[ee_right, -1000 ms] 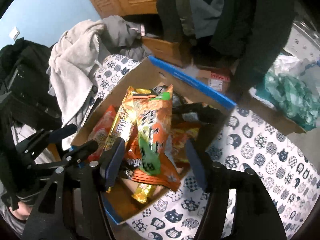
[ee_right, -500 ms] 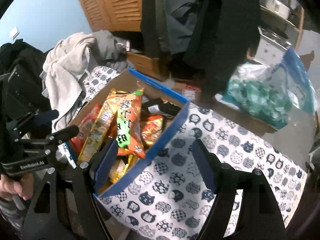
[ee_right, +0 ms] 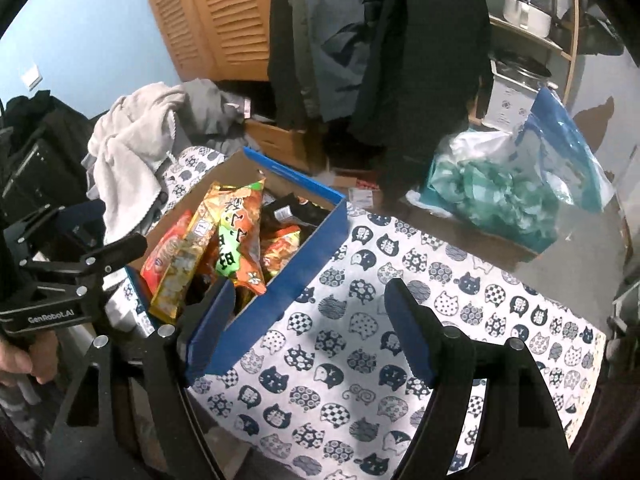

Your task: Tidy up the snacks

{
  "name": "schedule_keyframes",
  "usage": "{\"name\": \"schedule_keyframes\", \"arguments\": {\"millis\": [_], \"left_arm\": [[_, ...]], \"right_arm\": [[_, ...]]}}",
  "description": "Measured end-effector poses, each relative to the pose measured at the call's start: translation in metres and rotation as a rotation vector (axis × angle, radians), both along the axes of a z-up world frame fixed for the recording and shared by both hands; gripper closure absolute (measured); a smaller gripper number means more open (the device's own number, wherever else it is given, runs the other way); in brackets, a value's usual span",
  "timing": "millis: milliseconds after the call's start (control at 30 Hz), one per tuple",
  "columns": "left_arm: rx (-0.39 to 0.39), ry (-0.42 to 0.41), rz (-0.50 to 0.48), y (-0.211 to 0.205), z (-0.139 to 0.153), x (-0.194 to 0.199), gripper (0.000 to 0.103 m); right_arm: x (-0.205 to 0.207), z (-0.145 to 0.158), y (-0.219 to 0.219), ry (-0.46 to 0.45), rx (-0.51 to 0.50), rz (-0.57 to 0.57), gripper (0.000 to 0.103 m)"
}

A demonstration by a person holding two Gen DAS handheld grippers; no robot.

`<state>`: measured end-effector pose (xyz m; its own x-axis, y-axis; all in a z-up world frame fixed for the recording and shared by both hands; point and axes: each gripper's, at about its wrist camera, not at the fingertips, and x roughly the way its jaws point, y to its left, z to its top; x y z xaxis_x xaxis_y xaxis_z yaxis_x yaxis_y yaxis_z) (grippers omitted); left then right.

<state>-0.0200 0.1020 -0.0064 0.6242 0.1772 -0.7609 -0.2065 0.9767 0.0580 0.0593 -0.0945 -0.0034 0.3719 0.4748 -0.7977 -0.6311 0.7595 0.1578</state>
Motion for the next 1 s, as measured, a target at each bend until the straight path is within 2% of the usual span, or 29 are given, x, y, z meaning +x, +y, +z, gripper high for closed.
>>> {"name": "schedule_keyframes", "arguments": {"millis": [167, 400, 667, 1000], "left_arm": [[-0.008, 0.006, -0.021, -0.010, 0.001, 0.002, 0.015], [0.027, 0.007, -0.037, -0.024, 0.000, 0.007, 0.014], [0.004, 0.018, -0.048, -0.031, -0.002, 0.015, 0.014], [0.016, 0.039, -0.060, -0.040, -0.008, 0.018, 0.014]], "right_arm": [[-0.002, -0.001, -0.005, -0.010, 0.000, 0.004, 0.026], [0.002, -0.005, -0.013, -0.003, 0.003, -0.008, 0.026], [0.009, -0.006, -0.028, 0.001, 0.012, -0.035, 0.026], [0.013, -0.008, -0.036, 0.008, 0.020, -0.050, 0.026]]}}
